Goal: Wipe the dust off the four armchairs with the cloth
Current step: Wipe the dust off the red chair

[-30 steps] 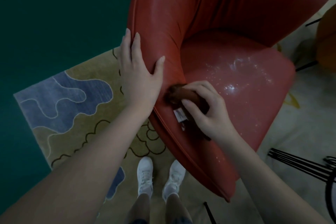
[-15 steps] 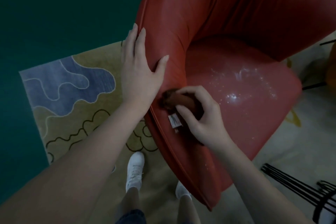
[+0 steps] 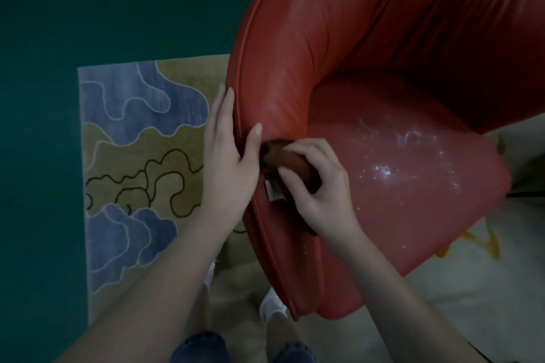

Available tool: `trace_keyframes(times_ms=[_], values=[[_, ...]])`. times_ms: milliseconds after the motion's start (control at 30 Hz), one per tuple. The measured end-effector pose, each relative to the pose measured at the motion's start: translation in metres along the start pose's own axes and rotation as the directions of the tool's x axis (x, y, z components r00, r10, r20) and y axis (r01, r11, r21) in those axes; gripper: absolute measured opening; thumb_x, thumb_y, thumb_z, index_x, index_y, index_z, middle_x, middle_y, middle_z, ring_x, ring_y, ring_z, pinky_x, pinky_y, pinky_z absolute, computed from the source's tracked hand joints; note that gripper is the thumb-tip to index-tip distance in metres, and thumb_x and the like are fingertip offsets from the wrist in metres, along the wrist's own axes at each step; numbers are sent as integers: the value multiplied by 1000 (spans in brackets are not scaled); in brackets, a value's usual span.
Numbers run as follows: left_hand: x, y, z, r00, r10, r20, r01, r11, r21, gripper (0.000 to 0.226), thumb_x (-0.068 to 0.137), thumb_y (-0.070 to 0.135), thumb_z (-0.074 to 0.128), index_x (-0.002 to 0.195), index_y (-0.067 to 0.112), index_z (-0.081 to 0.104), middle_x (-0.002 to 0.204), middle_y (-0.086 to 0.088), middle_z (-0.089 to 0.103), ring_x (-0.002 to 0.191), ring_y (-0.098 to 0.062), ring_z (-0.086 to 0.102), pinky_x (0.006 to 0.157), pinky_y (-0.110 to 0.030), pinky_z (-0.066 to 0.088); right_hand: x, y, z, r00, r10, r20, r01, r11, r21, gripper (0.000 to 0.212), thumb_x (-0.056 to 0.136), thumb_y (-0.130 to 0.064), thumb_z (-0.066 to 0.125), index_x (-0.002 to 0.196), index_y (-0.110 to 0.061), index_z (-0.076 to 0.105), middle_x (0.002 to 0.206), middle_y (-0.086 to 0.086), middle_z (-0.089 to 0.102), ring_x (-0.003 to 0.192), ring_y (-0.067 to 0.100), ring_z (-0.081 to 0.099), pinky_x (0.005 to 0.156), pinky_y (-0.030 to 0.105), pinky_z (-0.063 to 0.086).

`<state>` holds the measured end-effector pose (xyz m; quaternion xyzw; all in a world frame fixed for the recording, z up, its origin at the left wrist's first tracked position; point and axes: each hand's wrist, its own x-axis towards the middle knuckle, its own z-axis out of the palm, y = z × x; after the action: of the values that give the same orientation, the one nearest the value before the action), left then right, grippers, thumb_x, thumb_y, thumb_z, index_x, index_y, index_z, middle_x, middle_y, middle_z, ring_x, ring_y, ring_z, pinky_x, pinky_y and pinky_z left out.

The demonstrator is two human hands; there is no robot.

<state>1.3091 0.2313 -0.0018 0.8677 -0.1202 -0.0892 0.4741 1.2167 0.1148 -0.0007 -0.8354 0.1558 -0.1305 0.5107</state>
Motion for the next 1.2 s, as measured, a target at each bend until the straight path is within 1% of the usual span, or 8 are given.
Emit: trace_keyframes(times_ms=[200,400,500,667,800,900,1033,1200], values=[[-5,-4,10,999,15,-48,-18,998,-67,53,106,25,41,155,14,23,163,2,20,147,-2,16,119,-16,12,-16,12,0,995,-90,39,90,996,2,18,87,-10,69,106,-7,69,108,0,58,102,5,57,91,18,44],[-5,-8,13,996,23,-83,-25,999,-28,53,106,28,41,155,15,25,161,2,24,145,0,18,120,-19,13,-19,18,-6,999,-33,4,33,999,19,17,87,-10,67,104,-5,68,104,2,60,99,2,56,90,13,40],[-5,-10,13,996,29,-81,-32,999,-33,53,106,28,41,155,15,25,162,2,24,145,1,17,119,-16,13,-17,17,-1,999,-46,-22,47,999,19,17,87,-10,67,103,-5,68,104,3,59,98,4,56,89,14,40],[-6,-10,13,995,37,-90,-39,999,-17,54,105,27,43,155,16,24,161,6,22,143,5,15,117,-13,11,-43,29,-10,996,-74,40,72,996,54,17,88,-8,67,104,-4,68,106,4,60,103,7,58,92,16,41],[-6,-10,13,995,41,-86,-39,999,20,55,105,28,43,155,16,23,162,5,22,147,-2,17,119,-16,12,-46,51,-7,995,40,-91,-33,997,75,21,91,-21,59,106,-8,67,106,1,60,103,7,58,91,17,42],[-6,-9,14,995,20,-95,-16,999,38,55,106,29,42,156,19,22,161,7,21,147,-1,16,119,-14,9,-46,78,-1,964,227,-136,-202,963,179,25,93,-30,56,111,-14,63,107,2,62,103,12,60,90,24,46],[-7,-7,13,996,1,-86,0,1000,15,55,106,29,42,156,21,21,161,10,21,146,2,16,123,-26,13,-49,118,12,883,470,-18,-439,838,324,11,97,-23,61,107,-20,63,100,-2,67,94,5,63,84,23,48],[-8,-6,13,995,-3,-98,5,1000,21,55,106,29,42,156,23,21,161,13,21,145,6,16,123,-25,14,-51,157,42,791,596,134,-578,659,481,8,97,-17,61,101,-22,65,87,-10,68,79,3,61,75,27,51]])
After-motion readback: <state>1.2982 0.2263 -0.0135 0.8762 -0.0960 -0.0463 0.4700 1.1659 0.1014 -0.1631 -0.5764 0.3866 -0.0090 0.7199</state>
